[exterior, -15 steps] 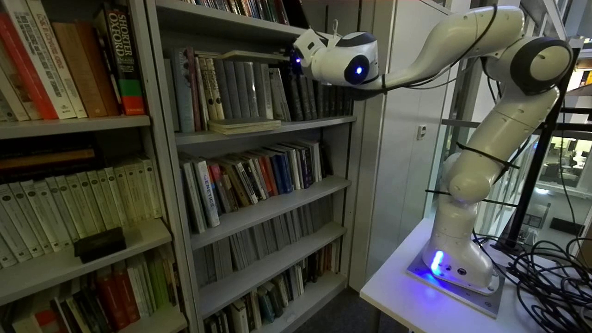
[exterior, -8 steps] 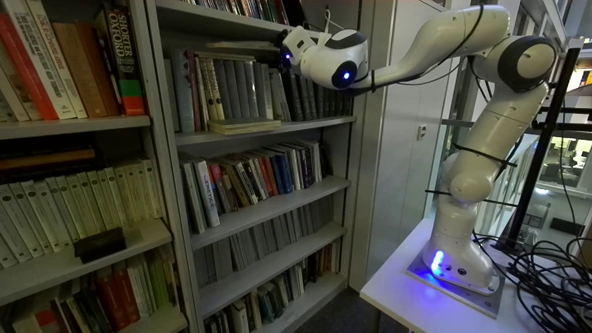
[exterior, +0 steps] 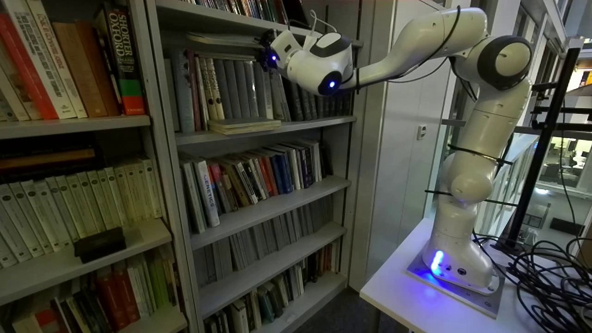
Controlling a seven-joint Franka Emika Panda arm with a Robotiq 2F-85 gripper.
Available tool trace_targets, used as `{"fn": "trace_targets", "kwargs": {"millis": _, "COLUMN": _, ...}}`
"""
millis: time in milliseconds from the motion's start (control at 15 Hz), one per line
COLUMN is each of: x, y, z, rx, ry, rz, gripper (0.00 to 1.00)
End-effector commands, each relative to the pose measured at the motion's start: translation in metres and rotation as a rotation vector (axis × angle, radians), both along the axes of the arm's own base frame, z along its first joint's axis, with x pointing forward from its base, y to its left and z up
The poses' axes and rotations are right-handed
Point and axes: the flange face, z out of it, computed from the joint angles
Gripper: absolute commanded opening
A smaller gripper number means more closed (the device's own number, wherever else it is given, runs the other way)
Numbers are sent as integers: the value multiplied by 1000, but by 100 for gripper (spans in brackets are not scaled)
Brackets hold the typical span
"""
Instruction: Put the lying book on the top of the standing ones
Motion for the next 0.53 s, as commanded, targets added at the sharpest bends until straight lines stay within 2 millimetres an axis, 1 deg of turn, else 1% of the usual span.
{"fn": "trace_targets", "kwargs": {"millis": 0, "x": 38, "y": -6, "z": 8, "rx": 48, "ry": -3, "rz": 8, "gripper": 4}}
{"fn": "trace_targets", "kwargs": {"millis": 267, "x": 70, "y": -12, "z": 3, "rx": 57, "ry": 12, "rz": -17, "gripper": 4}}
{"fn": "trace_targets", "kwargs": {"millis": 467, "x": 91, "y": -14, "z": 9, "rx": 59, "ry": 11, "rz": -35, "gripper": 4}}
